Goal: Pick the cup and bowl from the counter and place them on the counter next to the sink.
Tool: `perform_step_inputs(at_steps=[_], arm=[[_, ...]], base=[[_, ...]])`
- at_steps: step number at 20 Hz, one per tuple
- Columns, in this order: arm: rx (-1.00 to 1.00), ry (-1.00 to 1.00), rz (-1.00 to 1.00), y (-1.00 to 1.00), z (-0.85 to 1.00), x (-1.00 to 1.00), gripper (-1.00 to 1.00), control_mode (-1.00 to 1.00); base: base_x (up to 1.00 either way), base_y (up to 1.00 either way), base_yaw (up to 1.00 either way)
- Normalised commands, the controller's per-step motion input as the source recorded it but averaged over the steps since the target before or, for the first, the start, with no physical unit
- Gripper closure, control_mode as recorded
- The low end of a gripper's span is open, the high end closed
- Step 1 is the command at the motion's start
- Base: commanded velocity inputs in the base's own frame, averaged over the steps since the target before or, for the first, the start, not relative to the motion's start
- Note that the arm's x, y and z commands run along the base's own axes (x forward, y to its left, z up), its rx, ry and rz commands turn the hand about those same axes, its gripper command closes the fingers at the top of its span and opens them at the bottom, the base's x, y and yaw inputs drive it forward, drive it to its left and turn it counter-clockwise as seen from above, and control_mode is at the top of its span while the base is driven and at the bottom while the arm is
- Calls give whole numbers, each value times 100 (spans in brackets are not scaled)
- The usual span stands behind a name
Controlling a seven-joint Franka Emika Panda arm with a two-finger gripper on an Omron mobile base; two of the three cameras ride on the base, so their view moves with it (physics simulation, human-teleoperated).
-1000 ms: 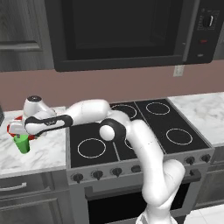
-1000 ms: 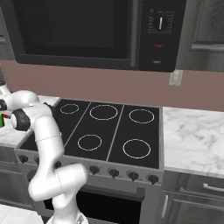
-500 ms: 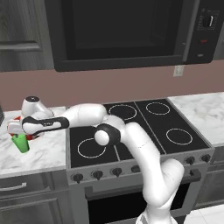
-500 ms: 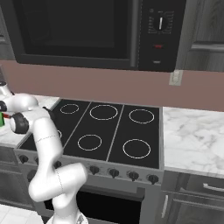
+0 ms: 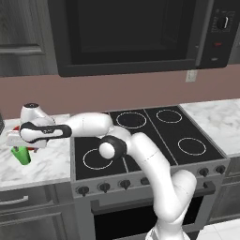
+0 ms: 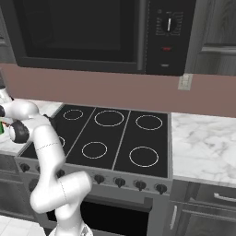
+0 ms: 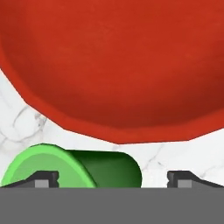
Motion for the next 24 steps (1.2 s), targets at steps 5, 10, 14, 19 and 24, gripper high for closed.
perform_step_inputs(at_steps=[5,10,14,19,24], arm=[[-1,5,0,-3,-16,-8,100,-100],[0,0,0,0,-1,0,100,-100],[0,0,0,0,0,0,100,-100],[2,0,0,0,0,-1,100,-100],[7,-1,0,-10,1,-11,100,-100]], base=[[0,0,0],[0,0,0],[0,0,0],[0,0,0],[0,0,0]])
